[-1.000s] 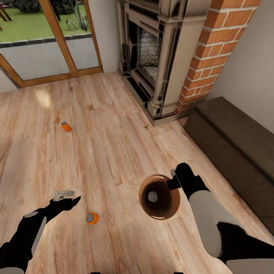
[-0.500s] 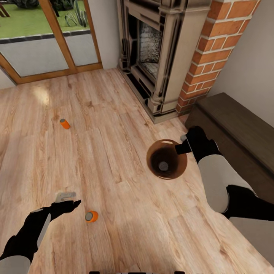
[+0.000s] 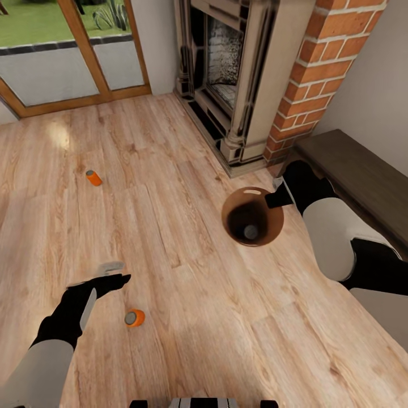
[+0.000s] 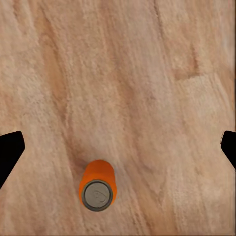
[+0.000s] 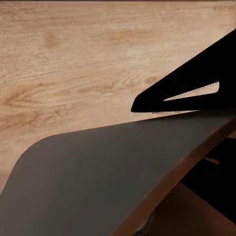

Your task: Put the three can of soda from the living room inside the tash can in the kitchen.

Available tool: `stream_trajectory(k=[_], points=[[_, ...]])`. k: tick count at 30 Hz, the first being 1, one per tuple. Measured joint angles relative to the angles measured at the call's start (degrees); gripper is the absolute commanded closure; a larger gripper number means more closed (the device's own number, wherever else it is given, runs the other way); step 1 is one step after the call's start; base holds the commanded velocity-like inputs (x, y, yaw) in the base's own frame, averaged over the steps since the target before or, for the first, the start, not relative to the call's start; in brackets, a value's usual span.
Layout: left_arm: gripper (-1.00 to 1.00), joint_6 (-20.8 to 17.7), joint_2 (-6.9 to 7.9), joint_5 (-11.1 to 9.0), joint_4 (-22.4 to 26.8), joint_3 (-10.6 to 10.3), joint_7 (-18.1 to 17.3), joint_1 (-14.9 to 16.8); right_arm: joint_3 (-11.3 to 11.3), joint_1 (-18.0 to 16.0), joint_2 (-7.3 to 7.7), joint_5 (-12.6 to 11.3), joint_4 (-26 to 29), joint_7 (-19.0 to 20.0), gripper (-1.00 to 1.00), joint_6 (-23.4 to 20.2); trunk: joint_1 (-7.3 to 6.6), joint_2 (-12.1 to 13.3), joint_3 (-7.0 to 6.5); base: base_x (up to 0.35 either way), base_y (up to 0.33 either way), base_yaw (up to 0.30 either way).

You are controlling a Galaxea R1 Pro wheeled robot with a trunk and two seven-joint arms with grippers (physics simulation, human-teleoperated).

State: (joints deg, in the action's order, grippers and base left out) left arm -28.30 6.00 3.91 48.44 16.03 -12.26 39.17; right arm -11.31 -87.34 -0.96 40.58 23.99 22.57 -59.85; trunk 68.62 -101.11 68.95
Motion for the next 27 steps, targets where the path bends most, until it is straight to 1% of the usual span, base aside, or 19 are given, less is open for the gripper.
stream_trajectory(k=[2, 4, 5, 9, 17, 19, 24, 27], points=[[-1.0, -0.16, -0.5, 0.01, -0.05, -0.1, -0.07, 0.1, 0.04, -0.56, 0.14, 0.01, -0.39, -0.01, 1.0, 0.01, 0.44, -0.8, 0.54, 0.0, 0.0, 0.0], [-1.0, -0.26, -0.89, 0.07, -0.35, -0.91, 0.1, 0.15, 0.05, -0.88, 0.24, -0.18, -0.73, 0.03, 1.0, -0.05, 0.88, -1.6, 1.08, 0.0, 0.0, 0.0], [-1.0, -0.3, -1.15, 0.1, -0.53, -1.8, 0.27, 0.17, 0.04, -1.0, 0.28, -0.15, -0.84, 0.04, 1.0, -0.07, 1.1, -2.01, 1.35, 0.0, 0.0, 0.0], [-1.0, -0.35, -1.45, 0.25, -0.99, -3.45, 0.53, 0.19, 0.04, -1.17, 0.34, 0.81, -1.0, 0.0, 1.0, 0.0, 1.98, -3.61, 2.42, 0.0, 0.0, 0.0], [-1.0, -0.25, -1.46, 0.3, -1.74, -3.89, 0.52, 0.2, -0.01, -1.21, 0.08, 0.83, -1.05, 0.03, 1.0, -0.05, 3.74, -6.82, 4.58, 0.0, 0.0, 0.0], [-1.0, -0.22, -1.42, 0.29, -1.8, -3.94, 0.44, 0.2, -0.04, -1.21, 0.17, 0.65, -1.06, 0.04, 1.0, -0.08, 4.17, -7.62, 5.11, 0.0, 0.0, 0.0], [-1.0, -0.19, -1.19, 0.24, -1.84, -3.97, 0.33, 0.2, 0.05, -1.18, 0.36, 1.14, -1.02, 0.01, 1.0, -0.01, 5.27, -9.63, 6.46, 0.0, 0.0, 0.0], [-1.0, -0.22, -1.09, 0.2, -1.85, -3.94, 0.28, 0.2, 0.04, -1.16, 0.5, 0.76, -1.04, 0.04, 1.0, -0.06, 5.93, -10.83, 7.27, 0.0, 0.0, 0.0]])
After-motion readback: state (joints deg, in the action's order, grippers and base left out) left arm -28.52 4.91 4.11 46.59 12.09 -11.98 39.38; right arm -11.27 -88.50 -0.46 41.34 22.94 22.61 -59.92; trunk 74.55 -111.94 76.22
